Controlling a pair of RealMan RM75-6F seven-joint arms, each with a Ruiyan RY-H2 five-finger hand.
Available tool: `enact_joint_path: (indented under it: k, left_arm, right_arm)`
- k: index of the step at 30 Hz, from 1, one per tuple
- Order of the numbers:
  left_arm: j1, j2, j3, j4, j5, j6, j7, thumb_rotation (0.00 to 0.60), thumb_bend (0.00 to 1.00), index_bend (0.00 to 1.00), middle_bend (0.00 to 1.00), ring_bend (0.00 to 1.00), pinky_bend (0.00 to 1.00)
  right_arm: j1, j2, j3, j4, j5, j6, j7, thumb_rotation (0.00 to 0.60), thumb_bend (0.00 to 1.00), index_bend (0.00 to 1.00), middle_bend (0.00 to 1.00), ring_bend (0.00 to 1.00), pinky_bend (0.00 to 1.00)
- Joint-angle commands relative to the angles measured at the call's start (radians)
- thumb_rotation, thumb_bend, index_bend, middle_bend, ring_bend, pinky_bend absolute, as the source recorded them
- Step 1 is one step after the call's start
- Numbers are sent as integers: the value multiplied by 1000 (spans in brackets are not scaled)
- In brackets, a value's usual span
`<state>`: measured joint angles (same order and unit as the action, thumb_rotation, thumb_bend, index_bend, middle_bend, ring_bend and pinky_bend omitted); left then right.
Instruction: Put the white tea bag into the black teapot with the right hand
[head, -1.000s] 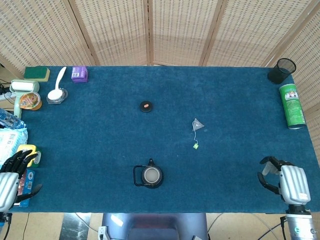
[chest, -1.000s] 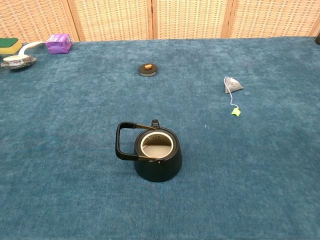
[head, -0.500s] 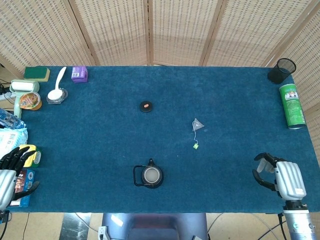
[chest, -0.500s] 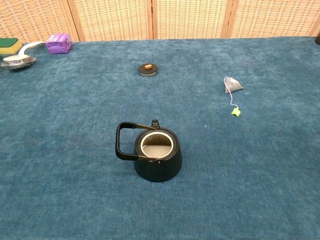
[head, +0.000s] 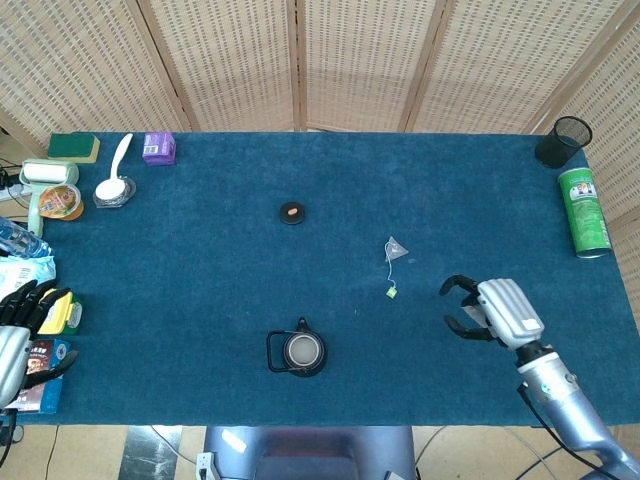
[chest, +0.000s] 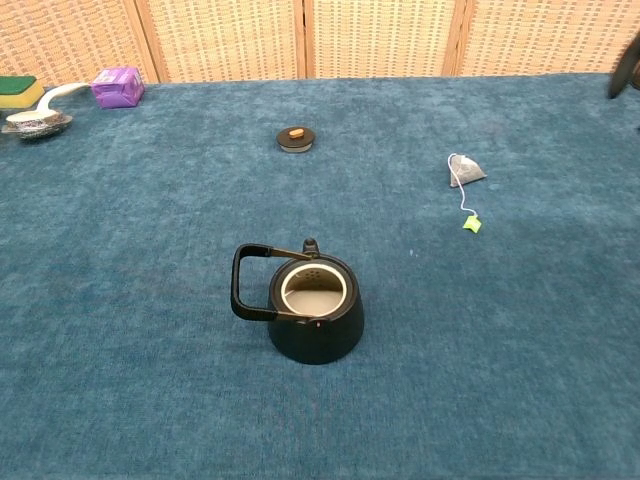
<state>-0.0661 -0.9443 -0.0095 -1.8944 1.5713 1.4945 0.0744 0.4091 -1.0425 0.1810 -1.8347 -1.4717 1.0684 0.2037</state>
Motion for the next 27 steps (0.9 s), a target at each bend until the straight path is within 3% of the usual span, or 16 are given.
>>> enact_joint_path:
  k: [1,16,27]
  left_arm:
    - [-13,-2,-10,-7,-11,-14,14,600,262,144,103,0,86]
    - [-70,-16,-45,12,-58,-77,32,600,261,145,104,0,86]
    - [-81,-24,-46,37,-69,-91,15,600,261,145,104,0,85]
  right_arm:
    - [94,-29,34,40,48,-111,13,600,378,421,1000,1000,1000]
    - [297,-219,50,218,302,-327,-188,600,422,460,1000,1000,1000]
    - [361,-311,5,313,458,-328,-392,600,422,466,1000,1000,1000]
